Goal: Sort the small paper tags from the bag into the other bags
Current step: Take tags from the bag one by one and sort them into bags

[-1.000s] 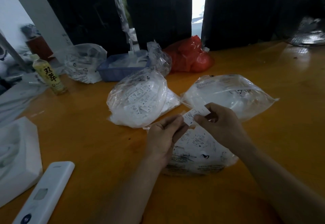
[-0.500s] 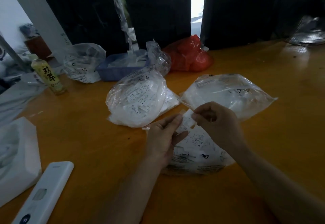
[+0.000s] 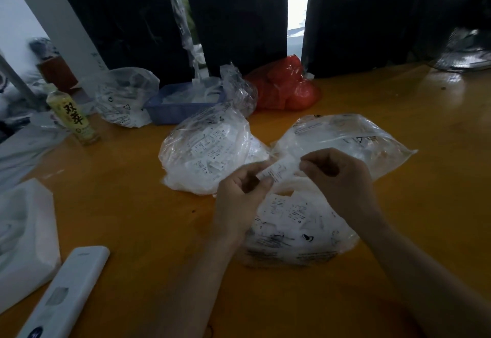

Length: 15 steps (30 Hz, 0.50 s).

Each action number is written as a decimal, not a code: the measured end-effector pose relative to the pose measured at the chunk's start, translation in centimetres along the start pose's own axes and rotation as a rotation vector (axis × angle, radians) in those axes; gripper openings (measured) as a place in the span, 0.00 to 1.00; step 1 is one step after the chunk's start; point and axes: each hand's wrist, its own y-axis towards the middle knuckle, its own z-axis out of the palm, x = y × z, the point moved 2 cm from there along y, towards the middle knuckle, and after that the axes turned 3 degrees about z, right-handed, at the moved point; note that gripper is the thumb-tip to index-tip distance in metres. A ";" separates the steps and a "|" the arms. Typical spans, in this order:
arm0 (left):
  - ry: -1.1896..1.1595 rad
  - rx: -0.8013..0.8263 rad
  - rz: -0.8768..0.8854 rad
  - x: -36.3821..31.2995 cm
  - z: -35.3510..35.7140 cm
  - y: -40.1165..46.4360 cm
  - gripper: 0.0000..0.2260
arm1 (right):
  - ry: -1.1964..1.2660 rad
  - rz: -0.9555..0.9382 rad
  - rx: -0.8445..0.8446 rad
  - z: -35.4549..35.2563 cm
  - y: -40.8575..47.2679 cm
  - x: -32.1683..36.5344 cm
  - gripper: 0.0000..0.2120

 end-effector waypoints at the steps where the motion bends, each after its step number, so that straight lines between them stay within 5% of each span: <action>1: 0.069 -0.055 0.070 -0.6 -0.8 0.4 0.14 | -0.002 0.006 -0.028 -0.3 0.3 -0.2 0.03; 6: 0.506 -0.495 0.320 -3.2 -6.0 5.2 0.16 | -0.056 0.061 -0.189 -2.0 2.2 -2.1 0.05; 15: 1.098 -0.114 0.122 -0.1 -5.1 12.0 0.14 | -0.210 0.027 -0.168 -2.1 3.0 -4.6 0.02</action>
